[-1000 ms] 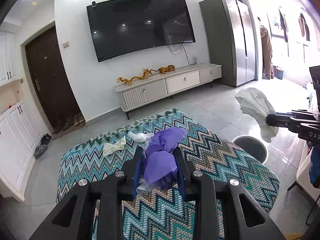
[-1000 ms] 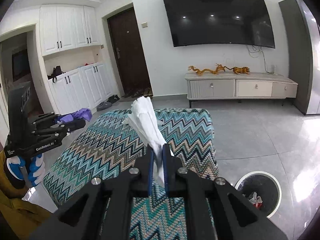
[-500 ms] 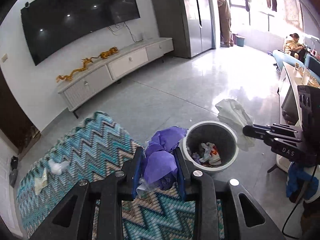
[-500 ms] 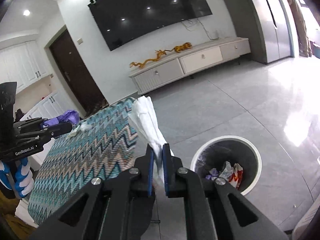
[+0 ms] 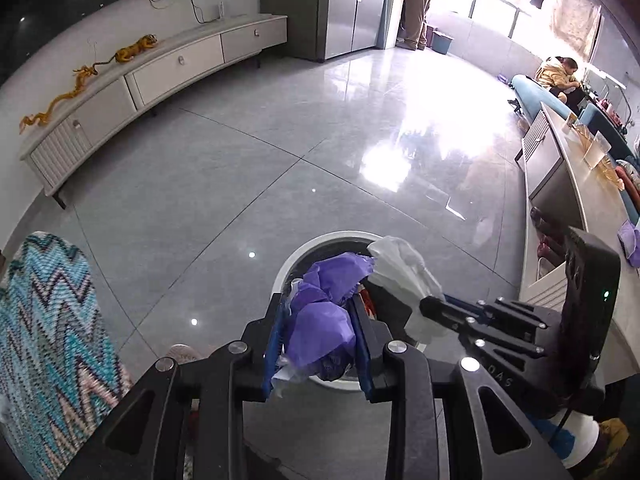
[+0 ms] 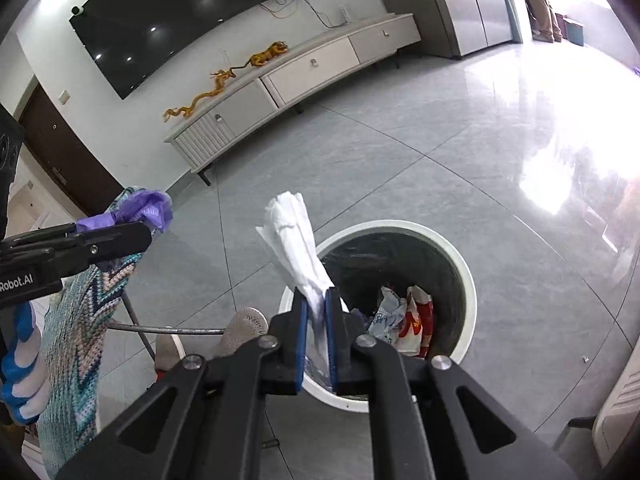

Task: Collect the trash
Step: 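Open both tools over the bin to drop glove and tissue, then move both tools back over the blanket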

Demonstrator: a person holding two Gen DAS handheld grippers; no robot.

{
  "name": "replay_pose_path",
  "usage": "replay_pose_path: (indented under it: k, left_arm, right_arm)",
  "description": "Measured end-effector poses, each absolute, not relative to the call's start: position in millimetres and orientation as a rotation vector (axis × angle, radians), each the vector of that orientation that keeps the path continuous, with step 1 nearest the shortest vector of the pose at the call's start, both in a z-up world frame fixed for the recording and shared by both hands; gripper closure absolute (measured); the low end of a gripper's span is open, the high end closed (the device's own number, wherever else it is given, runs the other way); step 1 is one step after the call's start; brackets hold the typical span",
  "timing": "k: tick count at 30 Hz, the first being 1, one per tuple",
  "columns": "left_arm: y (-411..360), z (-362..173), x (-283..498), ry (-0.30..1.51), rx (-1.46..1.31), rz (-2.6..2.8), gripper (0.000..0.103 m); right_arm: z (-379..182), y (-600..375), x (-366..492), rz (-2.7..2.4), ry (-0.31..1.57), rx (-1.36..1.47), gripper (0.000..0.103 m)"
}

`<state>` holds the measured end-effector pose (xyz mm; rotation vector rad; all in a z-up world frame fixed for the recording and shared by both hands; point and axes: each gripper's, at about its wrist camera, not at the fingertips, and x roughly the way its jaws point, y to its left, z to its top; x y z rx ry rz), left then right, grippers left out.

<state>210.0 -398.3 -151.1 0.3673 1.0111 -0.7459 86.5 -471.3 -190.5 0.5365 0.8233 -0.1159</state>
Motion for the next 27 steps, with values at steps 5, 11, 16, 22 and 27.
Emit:
replay_pose_path:
  k: [5, 11, 16, 22, 27]
  left_arm:
    - [-418, -178, 234, 1.075, 0.319, -0.748, 0.07]
    - [-421, -193, 249, 1.103, 0.256, -0.742, 0.038]
    - [-413, -186, 245, 1.081, 0.24, -0.74, 0.038]
    - [-397, -152, 230, 0.993, 0.225, -0.724, 0.036]
    - [-369, -114, 216, 0.891, 0.205, -0.69, 0.033]
  right_arm:
    - [-217, -486, 106, -0.154, 0.865, 0.582, 0.092]
    - [-244, -493, 124, -0.188, 0.939, 0.567, 0.091]
    - [-255, -493, 129, -0.194, 0.957, 0.559, 0.063]
    - [-244, -484, 127, -0.198, 0.955, 0.534, 0.063]
    - [-210, -472, 113, -0.193, 0.906, 0.506, 0.063]
